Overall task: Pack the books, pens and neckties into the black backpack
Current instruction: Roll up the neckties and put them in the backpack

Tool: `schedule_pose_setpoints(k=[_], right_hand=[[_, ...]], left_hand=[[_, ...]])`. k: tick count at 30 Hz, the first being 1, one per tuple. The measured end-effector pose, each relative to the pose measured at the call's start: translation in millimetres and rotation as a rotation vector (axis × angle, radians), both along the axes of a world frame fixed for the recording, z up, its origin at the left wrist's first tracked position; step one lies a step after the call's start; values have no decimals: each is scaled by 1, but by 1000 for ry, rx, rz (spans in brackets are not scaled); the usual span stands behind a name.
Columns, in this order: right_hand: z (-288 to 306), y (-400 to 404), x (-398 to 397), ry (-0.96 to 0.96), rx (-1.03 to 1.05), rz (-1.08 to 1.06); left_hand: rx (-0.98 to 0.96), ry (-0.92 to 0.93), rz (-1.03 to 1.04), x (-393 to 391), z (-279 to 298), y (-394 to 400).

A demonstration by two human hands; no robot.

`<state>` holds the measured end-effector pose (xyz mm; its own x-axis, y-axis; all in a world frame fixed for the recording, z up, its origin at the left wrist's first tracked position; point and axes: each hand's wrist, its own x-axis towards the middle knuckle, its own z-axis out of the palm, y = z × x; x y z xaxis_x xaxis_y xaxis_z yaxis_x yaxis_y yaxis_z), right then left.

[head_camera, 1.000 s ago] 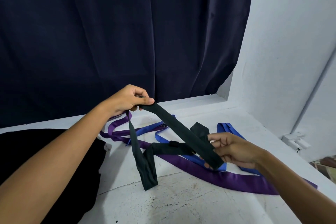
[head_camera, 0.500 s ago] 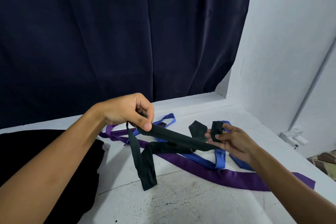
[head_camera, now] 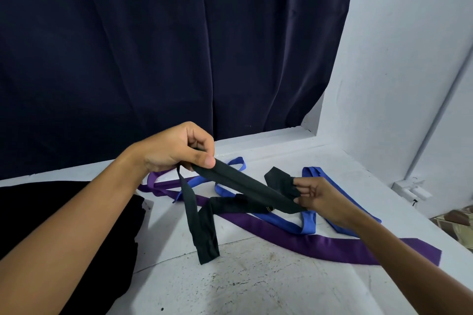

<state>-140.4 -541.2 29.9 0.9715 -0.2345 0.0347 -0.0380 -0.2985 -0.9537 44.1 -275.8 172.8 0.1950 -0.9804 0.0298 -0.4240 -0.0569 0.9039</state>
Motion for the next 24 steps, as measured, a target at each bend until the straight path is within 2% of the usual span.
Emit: schedule_pose_setpoints(k=[6, 11, 16, 18, 21, 24], right_hand=[[6, 7, -5, 49, 29, 121], [15, 13, -6, 69, 63, 140], [21, 24, -10, 115, 202, 171], [23, 28, -13, 141, 235, 267], [20, 24, -14, 196, 140, 360], [31, 28, -16, 197, 245, 502]], left_hand=[[-62, 5, 132, 13, 2, -2], [-85, 45, 204, 23, -3, 0], [-117, 54, 254, 27, -5, -2], [-122, 48, 275, 28, -5, -3], [-136, 58, 318, 31, -6, -7], [-149, 129, 406, 37, -13, -10]])
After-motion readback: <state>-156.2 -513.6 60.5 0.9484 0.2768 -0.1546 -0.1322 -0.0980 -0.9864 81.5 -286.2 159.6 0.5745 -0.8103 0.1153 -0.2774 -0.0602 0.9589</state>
